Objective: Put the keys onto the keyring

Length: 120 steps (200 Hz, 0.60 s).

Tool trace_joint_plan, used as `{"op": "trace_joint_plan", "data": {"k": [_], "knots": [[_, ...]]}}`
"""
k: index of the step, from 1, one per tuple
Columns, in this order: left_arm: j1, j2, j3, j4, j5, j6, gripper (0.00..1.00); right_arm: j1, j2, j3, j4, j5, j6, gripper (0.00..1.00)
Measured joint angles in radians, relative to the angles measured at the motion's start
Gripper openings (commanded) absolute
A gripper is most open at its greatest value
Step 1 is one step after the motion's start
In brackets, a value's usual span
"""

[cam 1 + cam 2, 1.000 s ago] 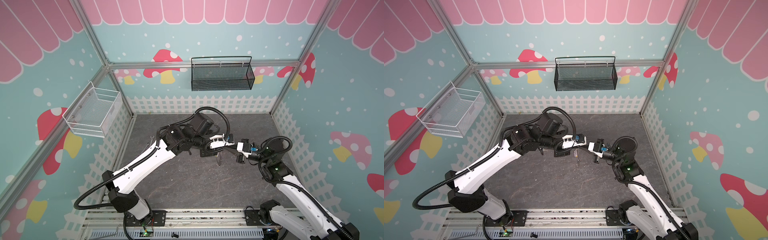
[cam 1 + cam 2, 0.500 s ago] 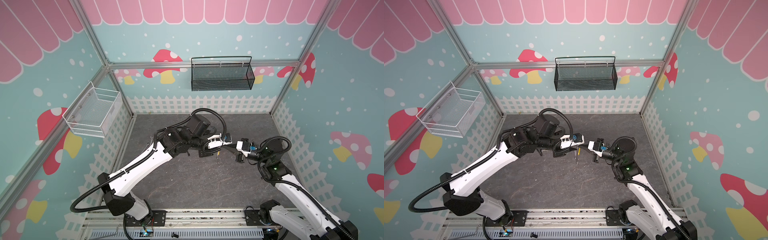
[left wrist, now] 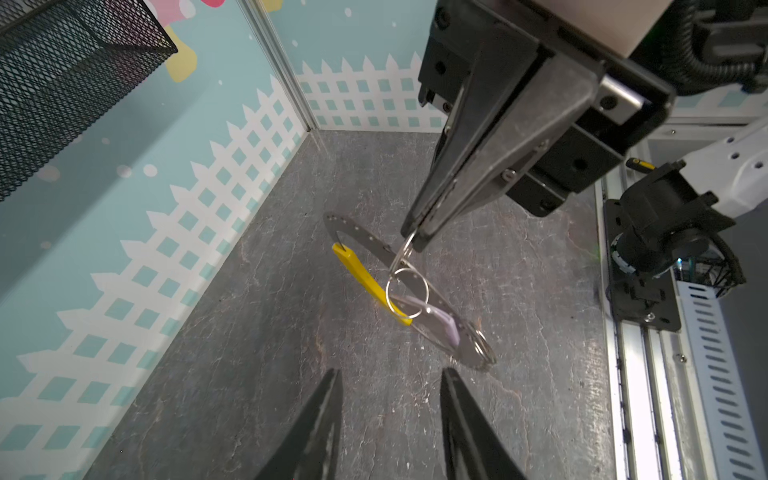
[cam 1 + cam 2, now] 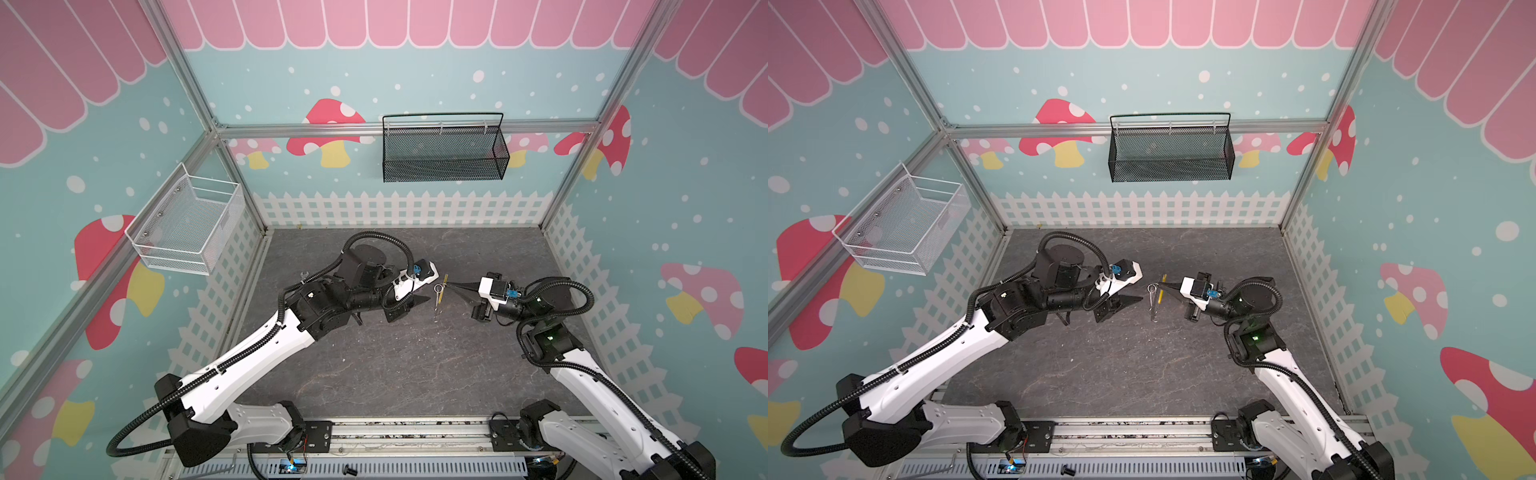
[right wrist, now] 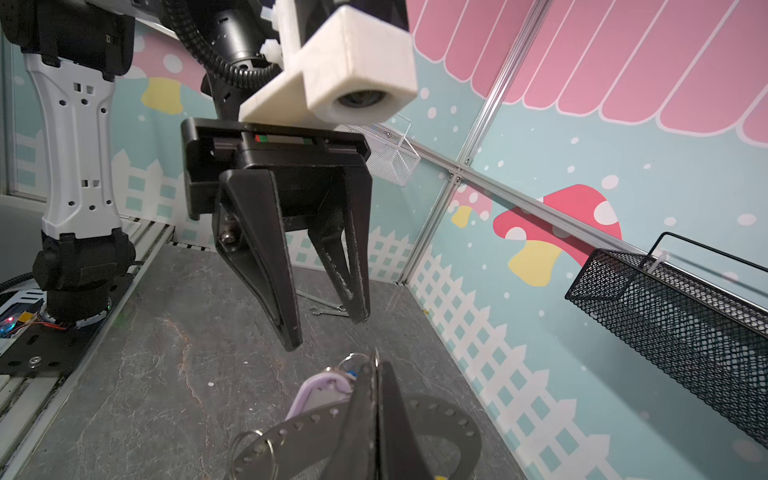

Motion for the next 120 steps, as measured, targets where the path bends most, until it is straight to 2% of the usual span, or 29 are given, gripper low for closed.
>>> {"op": "trace_joint_plan", "data": {"k": [29, 70, 120], "knots": [[0.000, 0.005, -0.018, 0.054, 0.039, -0.055, 0.36, 0.000, -0.007, -0.010, 0.017, 0.008, 0.010, 0.00], [0.000, 0.018, -0.018, 0.102, 0.095, -0.109, 0.36, 0.000, -0.023, -0.013, 0.020, 0.027, 0.016, 0.00], [0.000, 0.056, -0.018, 0.128, 0.118, -0.164, 0.33, 0.000, -0.026, -0.013, 0.026, 0.041, 0.016, 0.00]]}}
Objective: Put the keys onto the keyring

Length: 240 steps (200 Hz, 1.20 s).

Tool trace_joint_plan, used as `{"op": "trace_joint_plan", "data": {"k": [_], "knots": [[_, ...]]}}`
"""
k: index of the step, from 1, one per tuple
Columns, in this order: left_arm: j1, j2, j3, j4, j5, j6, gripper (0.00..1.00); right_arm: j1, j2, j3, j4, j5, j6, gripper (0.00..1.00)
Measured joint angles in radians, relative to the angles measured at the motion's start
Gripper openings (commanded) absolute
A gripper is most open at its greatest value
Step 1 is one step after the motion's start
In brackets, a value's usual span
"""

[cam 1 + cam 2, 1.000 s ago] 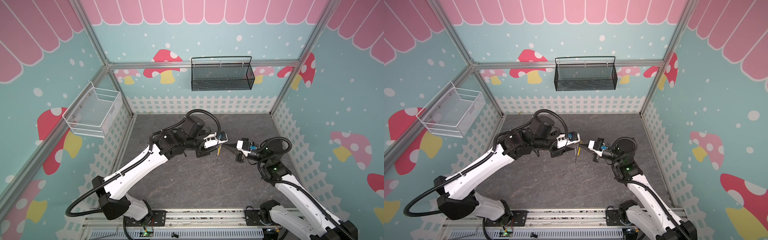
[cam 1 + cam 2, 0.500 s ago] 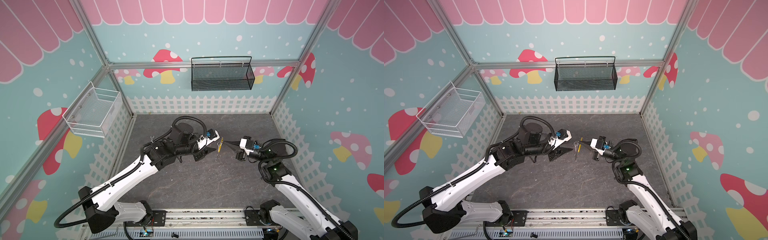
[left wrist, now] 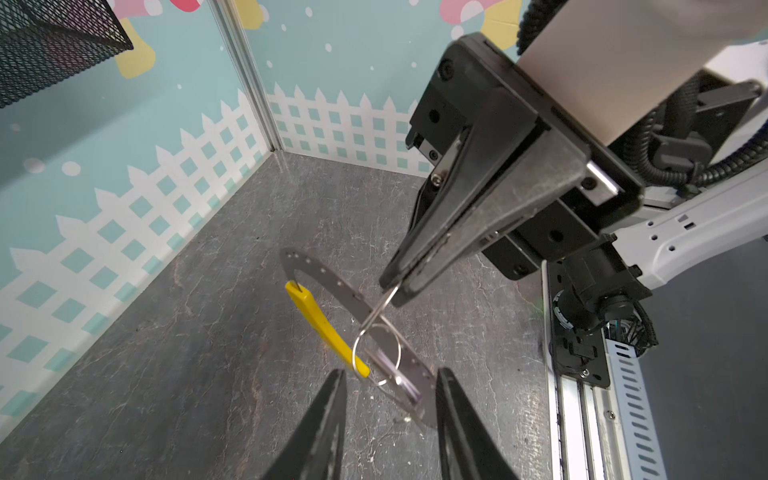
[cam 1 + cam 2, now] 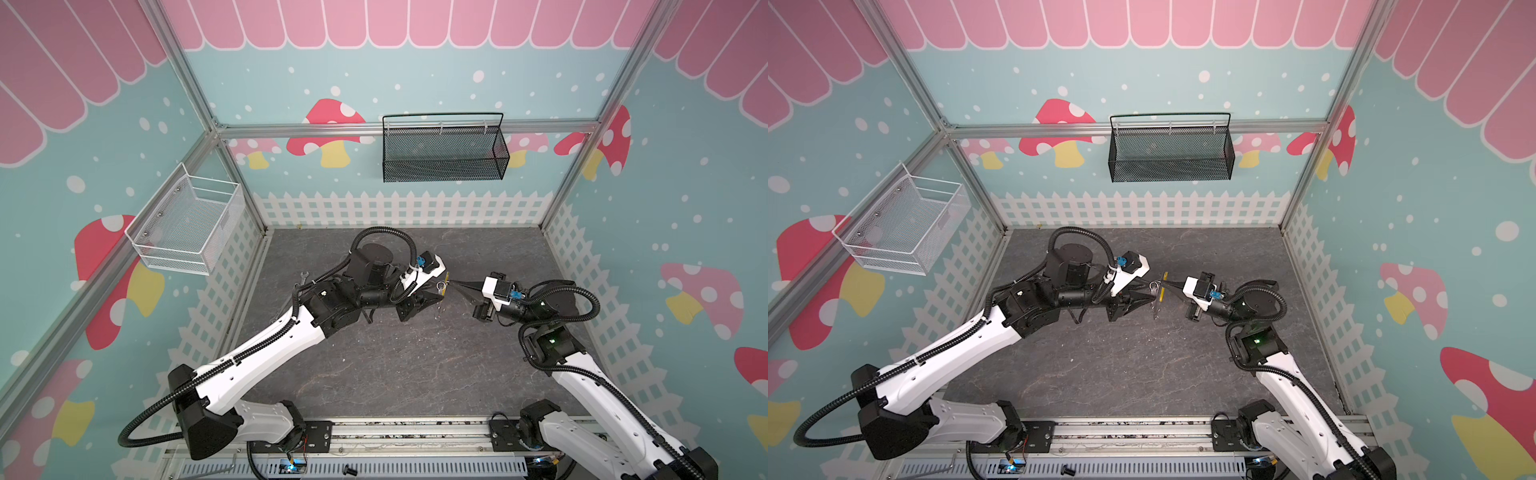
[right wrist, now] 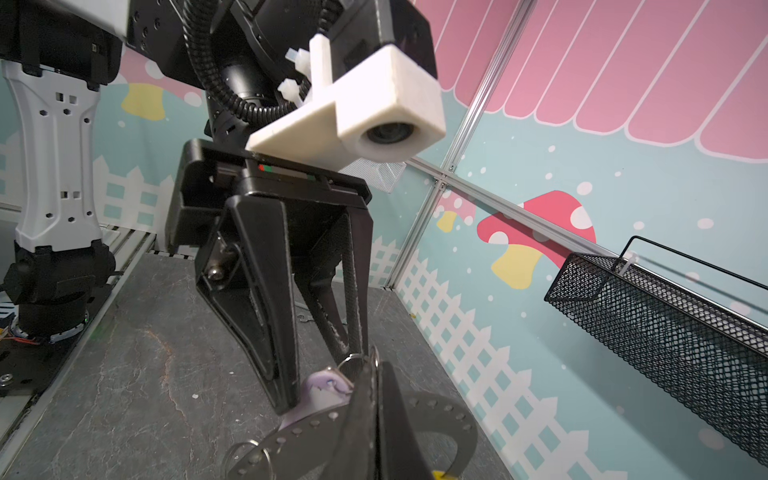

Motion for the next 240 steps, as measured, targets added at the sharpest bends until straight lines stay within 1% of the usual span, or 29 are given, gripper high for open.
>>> {"op": "trace_joint_plan", "data": {"k": [15, 25, 41, 64, 86, 240], "knots": [[0.000, 0.010, 0.000, 0.002, 0.000, -0.008, 0.30, 0.000, -0.001, 0.000, 0.000, 0.001, 0.000, 0.00], [0.000, 0.014, 0.000, 0.004, -0.001, -0.012, 0.24, 0.000, -0.003, 0.000, 0.001, 0.002, 0.000, 0.00], [0.000, 0.019, 0.000, 0.006, 0.000, -0.013, 0.20, 0.000, -0.006, 0.000, 0.002, 0.003, 0.002, 0.00], [-0.002, 0.020, 0.000, 0.008, 0.000, -0.015, 0.08, 0.000, -0.010, -0.005, 0.016, 0.004, 0.007, 0.00], [-0.005, 0.024, 0.001, 0.008, 0.004, -0.002, 0.00, 0.000, -0.013, -0.014, 0.035, 0.006, 0.018, 0.00], [-0.010, 0.103, 0.085, -0.054, 0.125, 0.030, 0.00, 0.000, -0.025, -0.065, 0.158, 0.003, 0.087, 0.00]]}}
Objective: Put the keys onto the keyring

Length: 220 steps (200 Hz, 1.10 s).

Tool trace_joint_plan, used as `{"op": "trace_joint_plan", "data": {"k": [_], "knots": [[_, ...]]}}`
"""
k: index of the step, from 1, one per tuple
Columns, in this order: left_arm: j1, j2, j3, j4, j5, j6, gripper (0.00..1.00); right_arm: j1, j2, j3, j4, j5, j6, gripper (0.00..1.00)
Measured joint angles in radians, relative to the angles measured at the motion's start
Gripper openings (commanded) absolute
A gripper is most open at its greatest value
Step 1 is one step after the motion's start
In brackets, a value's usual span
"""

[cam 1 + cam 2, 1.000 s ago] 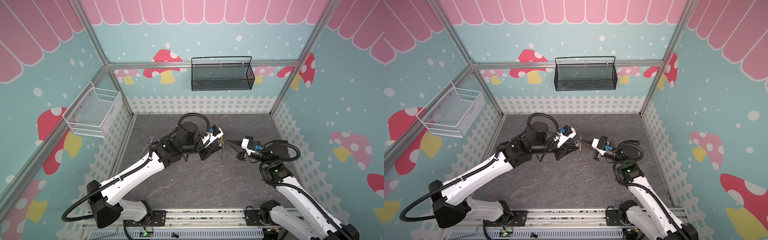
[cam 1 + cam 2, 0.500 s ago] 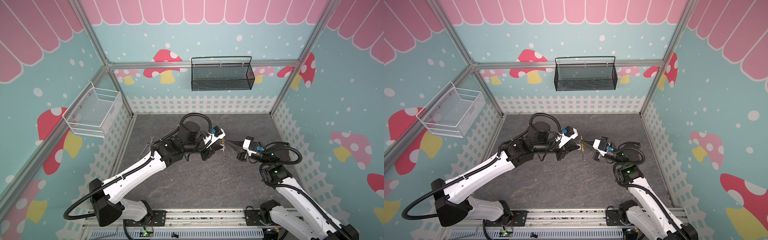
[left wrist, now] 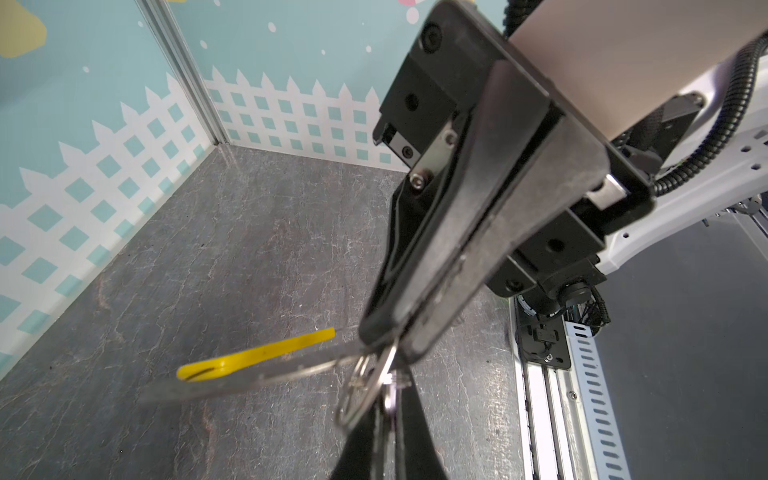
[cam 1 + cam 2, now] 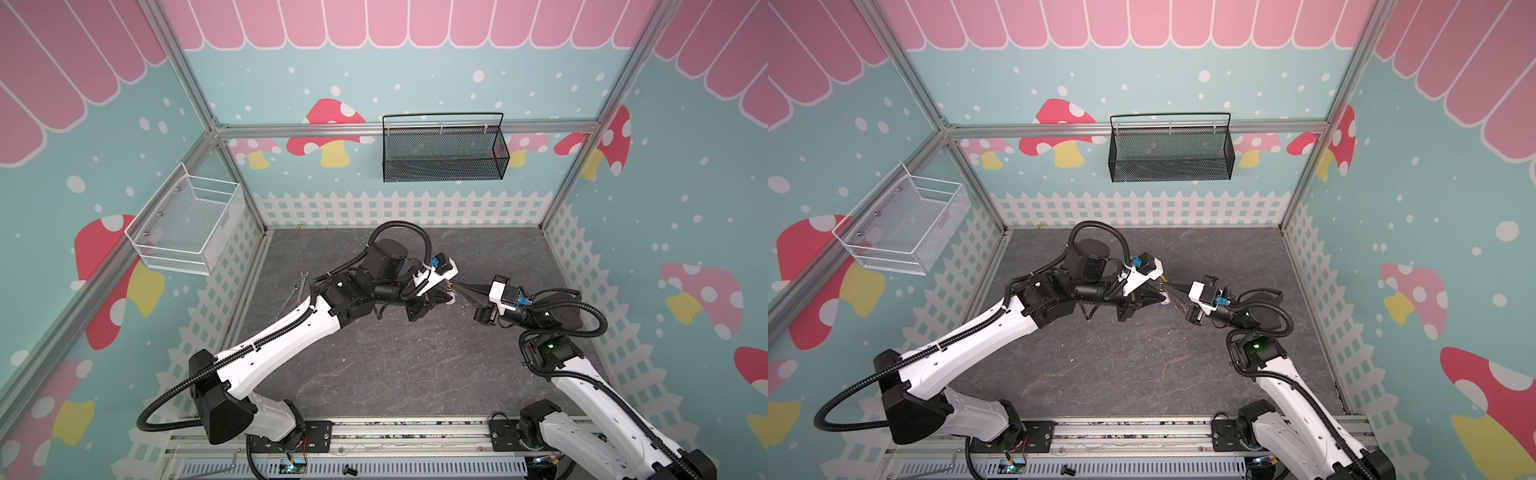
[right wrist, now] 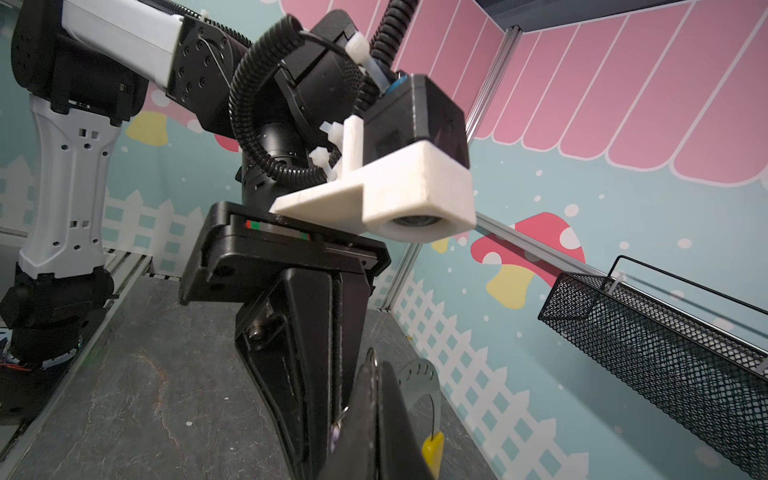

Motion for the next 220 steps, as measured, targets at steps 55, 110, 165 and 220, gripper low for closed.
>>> {"op": "trace_joint_plan", "data": {"k": [55, 110, 165, 220], "knots": [[-0.002, 0.022, 0.045, -0.029, 0.016, 0.015, 0.23, 0.000, 0.000, -0.008, 0.030, 0.002, 0.017, 0.00], [-0.004, -0.121, -0.119, 0.024, -0.119, 0.044, 0.34, 0.000, -0.008, -0.034, 0.036, 0.024, 0.018, 0.00], [0.011, -0.227, -0.169, 0.121, -0.152, 0.115, 0.27, 0.000, 0.014, -0.034, 0.037, -0.012, 0.035, 0.00], [0.011, -0.147, -0.136, 0.121, -0.097, 0.169, 0.26, 0.000, 0.014, -0.034, 0.039, -0.058, 0.055, 0.00]]}}
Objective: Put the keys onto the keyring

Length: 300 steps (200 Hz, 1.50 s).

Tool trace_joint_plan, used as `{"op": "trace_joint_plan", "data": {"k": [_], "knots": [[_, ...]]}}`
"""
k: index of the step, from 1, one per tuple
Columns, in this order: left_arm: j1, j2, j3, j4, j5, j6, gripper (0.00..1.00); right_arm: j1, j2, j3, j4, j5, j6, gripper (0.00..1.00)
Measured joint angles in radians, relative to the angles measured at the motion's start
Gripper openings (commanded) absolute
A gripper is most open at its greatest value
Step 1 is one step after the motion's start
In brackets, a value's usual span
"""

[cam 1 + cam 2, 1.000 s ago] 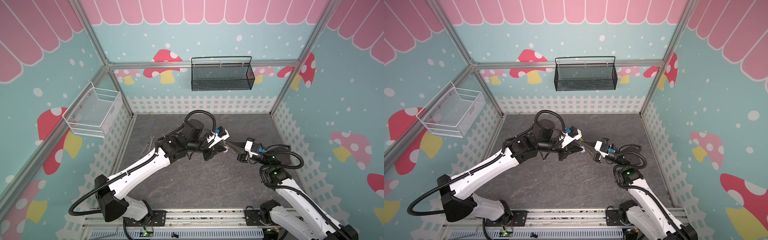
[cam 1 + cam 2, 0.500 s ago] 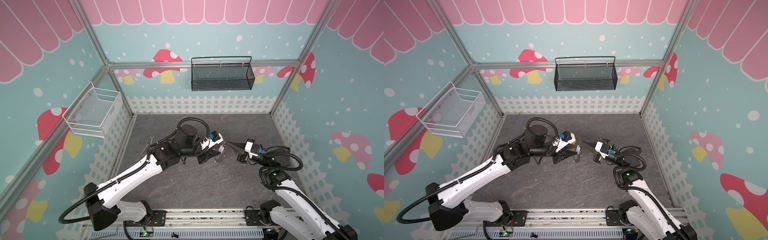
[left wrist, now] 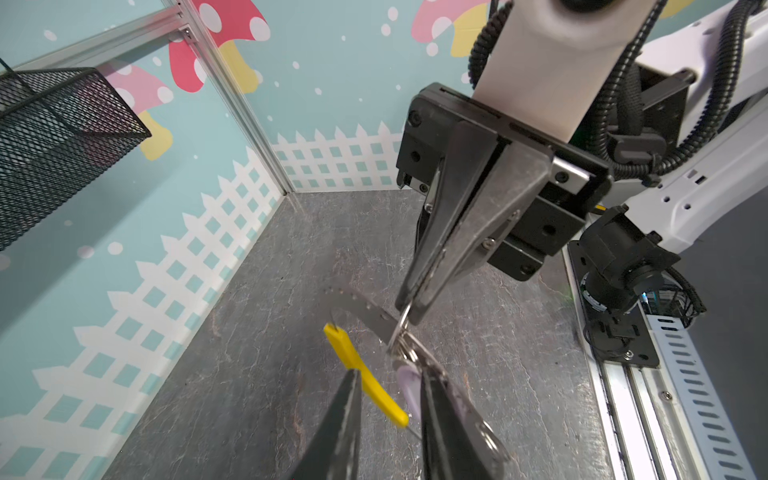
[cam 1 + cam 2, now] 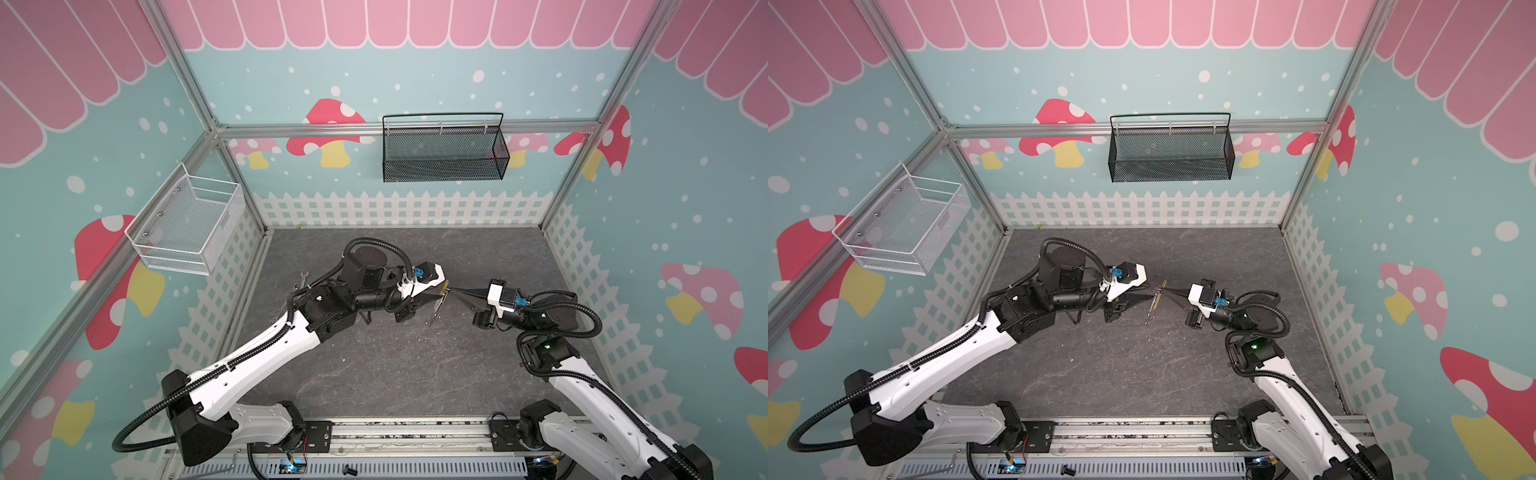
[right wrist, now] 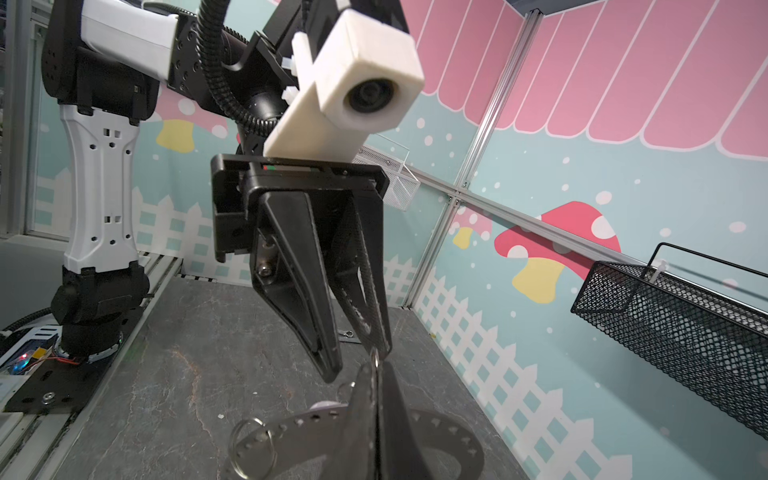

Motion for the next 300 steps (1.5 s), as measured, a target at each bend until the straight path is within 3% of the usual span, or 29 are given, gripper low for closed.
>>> {"op": "trace_joint_plan", "data": {"k": [64, 140, 153, 182, 201, 250, 300], "knots": [[0.000, 0.009, 0.015, 0.009, 0.044, 0.005, 0.23, 0.000, 0.000, 0.000, 0.002, -0.026, 0.007, 0.00], [0.000, 0.030, 0.026, 0.008, 0.076, 0.014, 0.00, 0.000, 0.012, 0.000, 0.013, -0.040, 0.012, 0.00], [0.000, 0.033, 0.031, 0.007, 0.077, 0.021, 0.00, -0.002, 0.013, 0.000, 0.019, -0.040, 0.014, 0.00], [0.000, 0.033, 0.044, -0.010, 0.075, 0.040, 0.00, -0.002, 0.009, 0.017, -0.034, -0.021, -0.011, 0.30], [-0.005, 0.051, 0.110, -0.088, 0.060, 0.069, 0.00, 0.000, -0.010, 0.048, -0.138, 0.018, -0.085, 0.38], [-0.023, 0.154, 0.375, -0.367, -0.048, 0.161, 0.00, 0.000, -0.036, 0.156, -0.372, 0.096, -0.285, 0.39], [-0.088, 0.277, 0.571, -0.599, -0.217, 0.220, 0.00, 0.000, -0.038, 0.159, -0.480, 0.090, -0.391, 0.27]]}}
